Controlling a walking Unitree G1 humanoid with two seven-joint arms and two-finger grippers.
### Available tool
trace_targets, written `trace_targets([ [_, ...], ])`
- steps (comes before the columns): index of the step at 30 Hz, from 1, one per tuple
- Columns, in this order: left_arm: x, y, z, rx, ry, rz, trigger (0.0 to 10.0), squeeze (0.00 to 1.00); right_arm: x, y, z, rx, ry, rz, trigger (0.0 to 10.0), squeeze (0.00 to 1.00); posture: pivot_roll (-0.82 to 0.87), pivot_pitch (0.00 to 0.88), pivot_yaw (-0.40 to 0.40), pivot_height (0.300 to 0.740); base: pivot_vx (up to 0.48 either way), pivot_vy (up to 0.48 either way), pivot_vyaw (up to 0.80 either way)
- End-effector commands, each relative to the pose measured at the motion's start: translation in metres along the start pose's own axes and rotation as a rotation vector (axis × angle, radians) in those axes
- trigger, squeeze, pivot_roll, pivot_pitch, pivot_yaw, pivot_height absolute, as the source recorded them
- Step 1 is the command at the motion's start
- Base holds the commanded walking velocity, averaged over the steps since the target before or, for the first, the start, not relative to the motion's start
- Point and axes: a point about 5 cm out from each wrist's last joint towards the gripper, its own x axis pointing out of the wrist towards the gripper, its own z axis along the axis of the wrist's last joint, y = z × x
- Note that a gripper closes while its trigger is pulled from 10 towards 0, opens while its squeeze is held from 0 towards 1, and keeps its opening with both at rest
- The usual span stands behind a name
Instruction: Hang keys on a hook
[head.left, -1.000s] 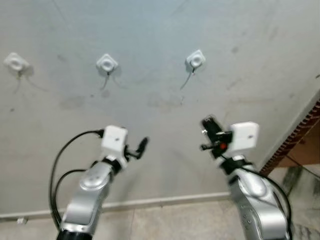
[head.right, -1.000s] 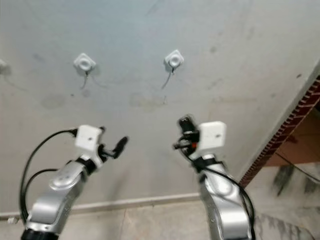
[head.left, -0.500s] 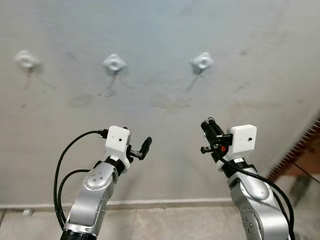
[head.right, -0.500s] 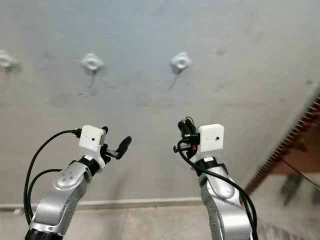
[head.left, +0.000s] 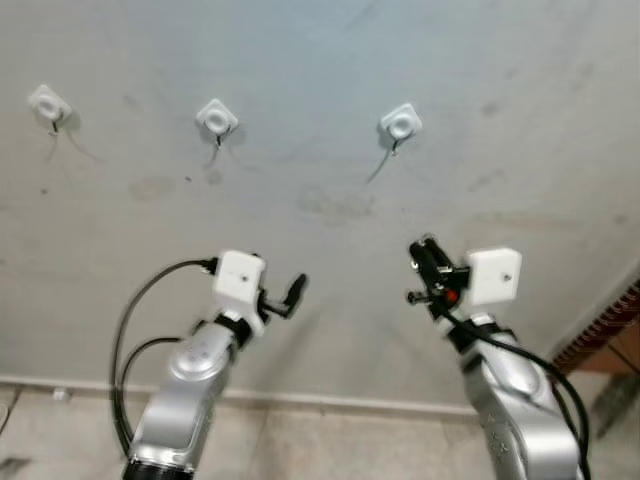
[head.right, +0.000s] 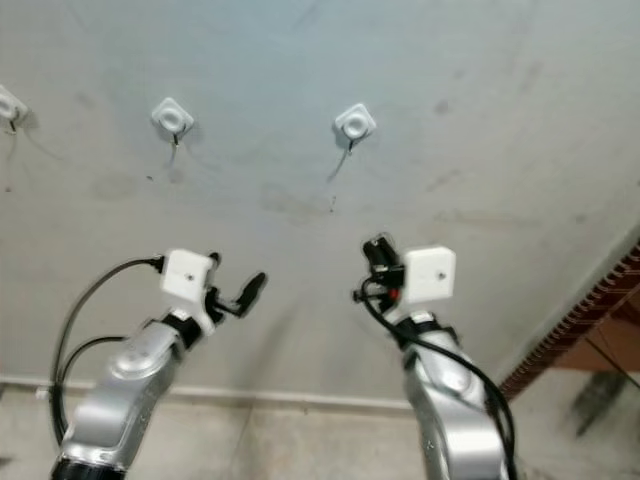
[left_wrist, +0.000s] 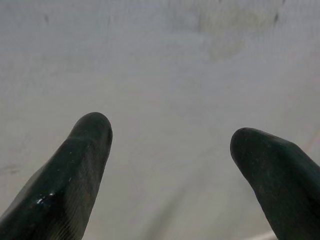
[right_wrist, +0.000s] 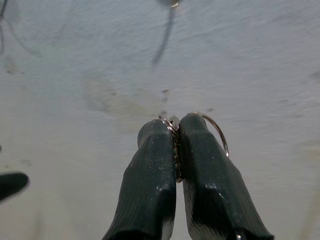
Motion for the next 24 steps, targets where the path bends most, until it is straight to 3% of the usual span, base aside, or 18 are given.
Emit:
trace_targets([
  [1,0.003,-0.010,0.003,-0.017,-0.013,-0.036,10.0,0.00,-0.003,-0.007,0.004,-0.020,-0.010,-0.022,10.0,0.00,0.07,0.000,-0.012,0.740,0.000,0.000,0.00],
  [19,0.002,-0.012,0.013,-0.045,-0.072,-0.081,10.0,0.00,-0.002,0.001,0.004,-0.026,-0.019,0.005,10.0,0.00,0.08,0.000,-0.006,0.740,0.000,0.000,0.00],
  [24,-0.001,-0.006,0.020,-0.029,-0.117,-0.053,10.0,0.00,-0.004,0.000,0.017,-0.054,-0.082,-0.007,10.0,0.00,0.08,0.000,-0.007,0.740,0.055,0.000,0.00],
])
